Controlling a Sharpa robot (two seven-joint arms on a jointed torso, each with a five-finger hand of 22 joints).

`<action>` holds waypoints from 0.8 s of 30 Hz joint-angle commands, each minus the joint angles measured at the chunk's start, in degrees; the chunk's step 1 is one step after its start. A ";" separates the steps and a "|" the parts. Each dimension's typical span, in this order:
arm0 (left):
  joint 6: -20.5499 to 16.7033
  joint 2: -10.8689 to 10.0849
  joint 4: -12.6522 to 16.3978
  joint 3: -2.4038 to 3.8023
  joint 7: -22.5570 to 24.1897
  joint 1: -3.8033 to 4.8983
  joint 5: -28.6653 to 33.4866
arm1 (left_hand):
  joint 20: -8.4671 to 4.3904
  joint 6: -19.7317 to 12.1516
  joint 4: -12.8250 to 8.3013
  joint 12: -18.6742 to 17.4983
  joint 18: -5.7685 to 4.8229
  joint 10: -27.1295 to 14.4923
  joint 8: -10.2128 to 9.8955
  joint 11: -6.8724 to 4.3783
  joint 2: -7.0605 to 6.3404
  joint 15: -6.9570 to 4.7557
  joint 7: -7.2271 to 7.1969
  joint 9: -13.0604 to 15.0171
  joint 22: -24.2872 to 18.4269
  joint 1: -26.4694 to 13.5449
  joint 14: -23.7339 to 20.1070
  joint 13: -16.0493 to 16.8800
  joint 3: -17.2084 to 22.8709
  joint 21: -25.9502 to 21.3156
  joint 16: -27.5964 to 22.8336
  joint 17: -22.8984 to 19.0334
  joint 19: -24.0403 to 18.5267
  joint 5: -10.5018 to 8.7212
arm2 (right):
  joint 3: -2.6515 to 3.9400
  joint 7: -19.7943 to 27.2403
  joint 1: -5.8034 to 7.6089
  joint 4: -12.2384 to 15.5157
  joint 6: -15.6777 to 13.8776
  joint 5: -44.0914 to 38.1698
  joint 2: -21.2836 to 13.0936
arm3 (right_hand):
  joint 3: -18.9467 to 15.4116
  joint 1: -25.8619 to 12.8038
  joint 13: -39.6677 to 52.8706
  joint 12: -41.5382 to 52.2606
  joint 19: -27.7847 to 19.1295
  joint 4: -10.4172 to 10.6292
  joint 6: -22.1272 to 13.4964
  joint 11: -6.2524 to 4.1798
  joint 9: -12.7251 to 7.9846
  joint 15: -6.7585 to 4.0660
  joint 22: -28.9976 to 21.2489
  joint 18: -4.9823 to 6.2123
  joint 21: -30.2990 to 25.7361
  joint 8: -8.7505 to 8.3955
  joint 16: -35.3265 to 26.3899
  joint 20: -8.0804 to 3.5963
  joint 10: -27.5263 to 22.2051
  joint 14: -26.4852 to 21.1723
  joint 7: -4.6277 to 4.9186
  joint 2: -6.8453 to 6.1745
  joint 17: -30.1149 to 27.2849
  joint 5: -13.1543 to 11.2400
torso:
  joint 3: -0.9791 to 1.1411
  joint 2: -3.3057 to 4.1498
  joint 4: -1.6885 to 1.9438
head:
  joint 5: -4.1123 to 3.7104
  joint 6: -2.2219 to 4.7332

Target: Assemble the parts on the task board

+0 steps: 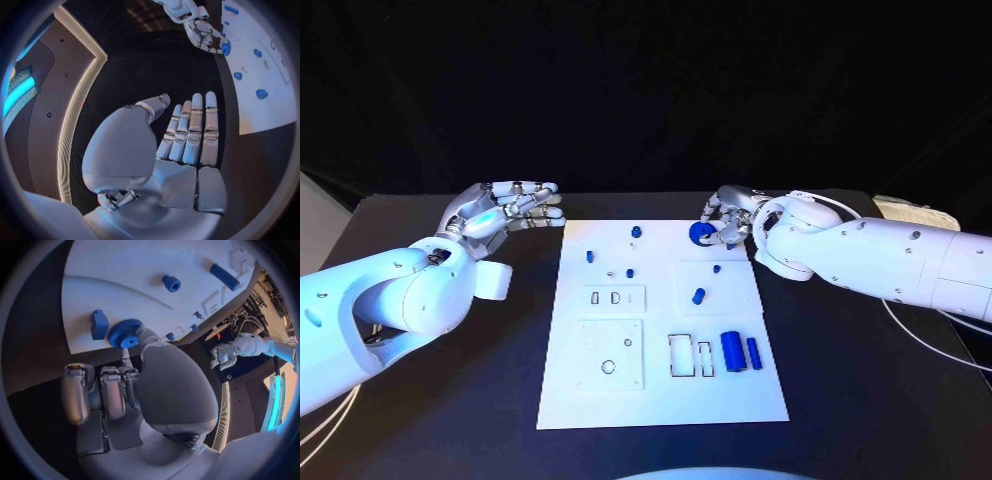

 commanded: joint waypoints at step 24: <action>1.50 0.19 -0.11 0.04 0.01 0.10 -1.14 | 0.09 -0.25 -0.07 -0.09 0.56 -0.54 -0.22 0.02 0.12 0.03 -0.07 0.07 0.11 -0.68 -0.26 -0.01 -0.03 0.24 -0.24 0.16 -0.42 -0.38 | 0.07 3.74 -0.11 8.67 -11.94 -4.38 -1.84 | 9.44 0.43 14.58 0.13 3.04 -0.75 7.17 -1.66 -0.42 -1.46 10.54 -1.05 1.49 1.77 0.23 -1.26 5.41 5.87 -2.30 0.19 15.08 3.61 | -0.08 -0.17 -0.07 | 0.24 0.12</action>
